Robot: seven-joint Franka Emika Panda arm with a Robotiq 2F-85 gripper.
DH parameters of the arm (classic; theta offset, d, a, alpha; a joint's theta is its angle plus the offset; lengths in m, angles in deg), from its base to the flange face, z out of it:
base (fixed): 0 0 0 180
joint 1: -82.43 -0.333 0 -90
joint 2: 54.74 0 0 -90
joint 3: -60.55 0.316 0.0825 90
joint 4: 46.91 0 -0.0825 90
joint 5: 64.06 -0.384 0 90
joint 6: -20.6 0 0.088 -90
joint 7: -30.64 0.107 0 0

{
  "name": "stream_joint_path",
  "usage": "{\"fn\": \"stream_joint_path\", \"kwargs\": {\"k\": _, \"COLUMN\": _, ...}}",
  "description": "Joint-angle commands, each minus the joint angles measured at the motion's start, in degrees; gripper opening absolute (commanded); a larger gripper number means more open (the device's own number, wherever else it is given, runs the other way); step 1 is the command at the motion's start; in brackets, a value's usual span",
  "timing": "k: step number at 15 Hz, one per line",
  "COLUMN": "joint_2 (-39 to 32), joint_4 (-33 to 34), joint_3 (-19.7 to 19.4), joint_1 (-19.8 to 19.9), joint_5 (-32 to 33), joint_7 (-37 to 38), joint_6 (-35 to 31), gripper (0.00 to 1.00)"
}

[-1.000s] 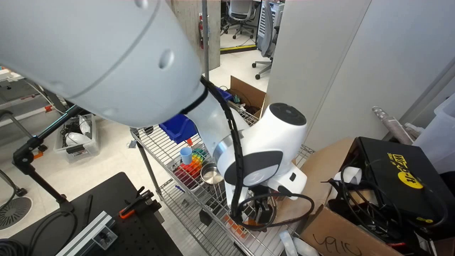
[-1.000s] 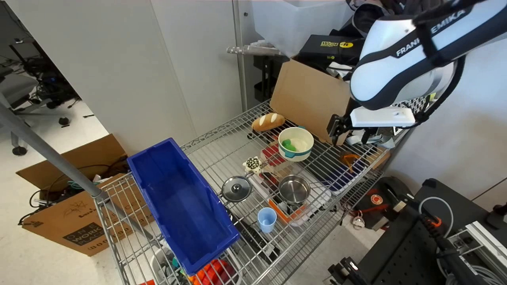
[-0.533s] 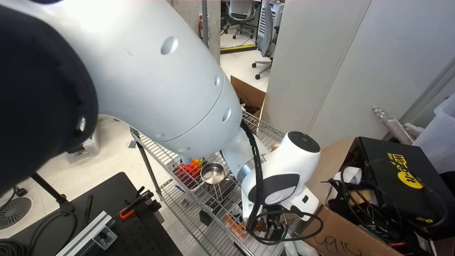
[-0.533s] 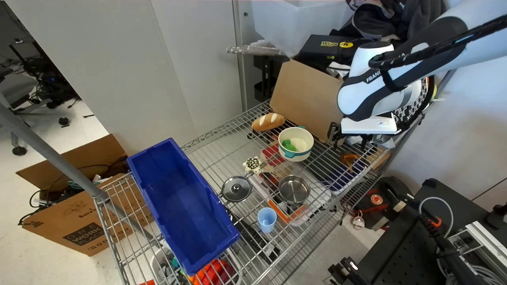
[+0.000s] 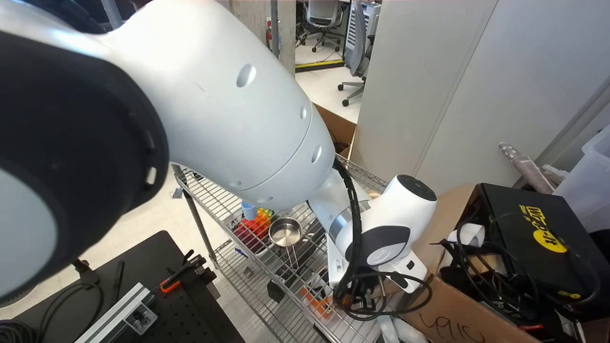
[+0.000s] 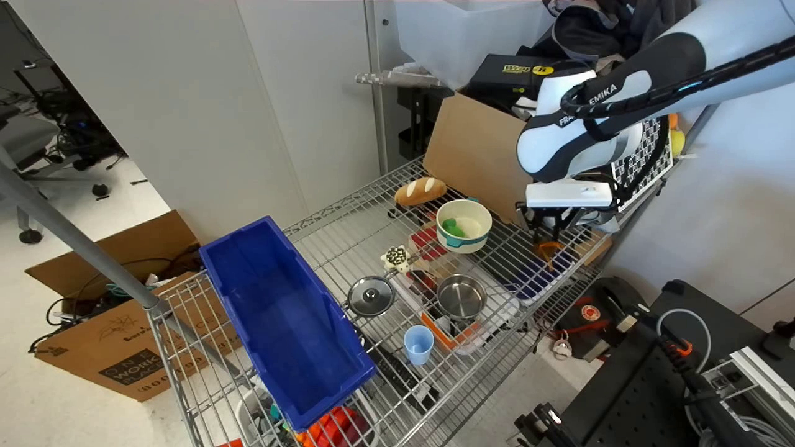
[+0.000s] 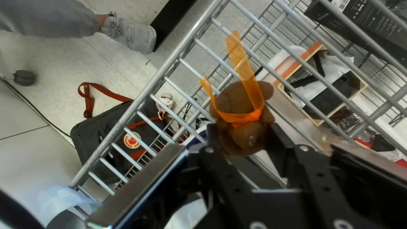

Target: Move the doll to the left

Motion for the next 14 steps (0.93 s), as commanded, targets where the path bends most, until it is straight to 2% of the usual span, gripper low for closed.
{"fn": "stream_joint_path", "kwargs": {"k": 1, "joint_2": -1.4, "joint_4": 3.7, "joint_3": -0.5, "joint_1": -0.2, "joint_5": -0.7, "joint_7": 1.6, "joint_6": 3.3, "gripper": 0.12}}
{"fn": "stream_joint_path", "kwargs": {"k": 3, "joint_2": -1.5, "joint_4": 4.7, "joint_3": -0.8, "joint_1": -0.6, "joint_5": -0.3, "joint_7": 2.6, "joint_6": 4.3, "gripper": 0.0}}
{"fn": "stream_joint_path", "kwargs": {"k": 6, "joint_2": 0.3, "joint_4": 4.7, "joint_3": -0.6, "joint_1": -0.9, "joint_5": -0.2, "joint_7": 3.0, "joint_6": 7.1, "gripper": 0.0}}
{"fn": "stream_joint_path", "kwargs": {"k": 9, "joint_2": 10.8, "joint_4": -5.0, "joint_3": 0.5, "joint_1": -2.9, "joint_5": 1.4, "joint_7": -1.3, "joint_6": 6.0, "gripper": 0.01}}
{"fn": "stream_joint_path", "kwargs": {"k": 11, "joint_2": 15.5, "joint_4": -9.2, "joint_3": 1.9, "joint_1": -3.4, "joint_5": 1.6, "joint_7": -5.4, "joint_6": 5.3, "gripper": 0.01}}
{"fn": "stream_joint_path", "kwargs": {"k": 14, "joint_2": 24.1, "joint_4": -17.2, "joint_3": 5.2, "joint_1": -4.6, "joint_5": 0.3, "joint_7": -10.3, "joint_6": 4.6, "gripper": 0.01}}
